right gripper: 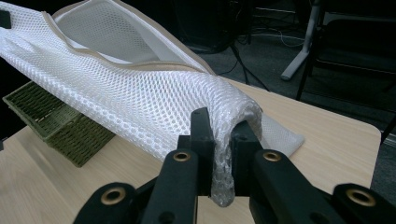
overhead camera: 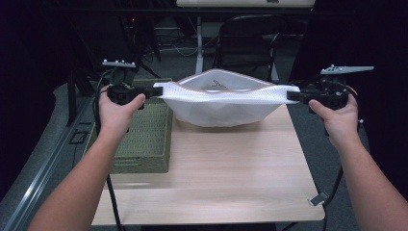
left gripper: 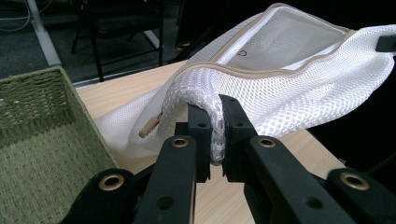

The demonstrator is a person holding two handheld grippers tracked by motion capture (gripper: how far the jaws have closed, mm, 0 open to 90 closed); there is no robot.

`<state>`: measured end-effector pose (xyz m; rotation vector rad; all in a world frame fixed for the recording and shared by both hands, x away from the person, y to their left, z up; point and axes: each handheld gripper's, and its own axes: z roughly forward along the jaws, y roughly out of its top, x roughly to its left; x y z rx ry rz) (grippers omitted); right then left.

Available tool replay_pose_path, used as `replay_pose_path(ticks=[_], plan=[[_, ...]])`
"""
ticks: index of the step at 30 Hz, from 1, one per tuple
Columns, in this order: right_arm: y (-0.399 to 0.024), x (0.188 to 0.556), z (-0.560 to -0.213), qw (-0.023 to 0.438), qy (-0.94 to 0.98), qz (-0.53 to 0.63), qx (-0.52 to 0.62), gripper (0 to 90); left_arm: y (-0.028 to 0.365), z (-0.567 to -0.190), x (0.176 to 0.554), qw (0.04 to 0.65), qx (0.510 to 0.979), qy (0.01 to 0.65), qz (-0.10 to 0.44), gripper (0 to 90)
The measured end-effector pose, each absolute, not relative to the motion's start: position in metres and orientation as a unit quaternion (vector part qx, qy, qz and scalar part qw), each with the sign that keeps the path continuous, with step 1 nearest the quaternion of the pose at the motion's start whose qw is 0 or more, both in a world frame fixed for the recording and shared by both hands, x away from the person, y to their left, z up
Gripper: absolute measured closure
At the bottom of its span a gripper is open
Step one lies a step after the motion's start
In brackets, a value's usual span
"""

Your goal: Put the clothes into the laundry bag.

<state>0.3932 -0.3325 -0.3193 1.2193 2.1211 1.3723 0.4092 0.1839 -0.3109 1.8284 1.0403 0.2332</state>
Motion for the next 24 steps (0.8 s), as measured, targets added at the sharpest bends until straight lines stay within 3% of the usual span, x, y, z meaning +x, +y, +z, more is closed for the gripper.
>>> replay_pose_path(ticks=[24], plan=[[-0.330,0.379,-0.330,0.158,0.755,0.478,0.420,82.9,0.191,-0.331,0.392,0.491,0.755,0.428,0.079,84.9]])
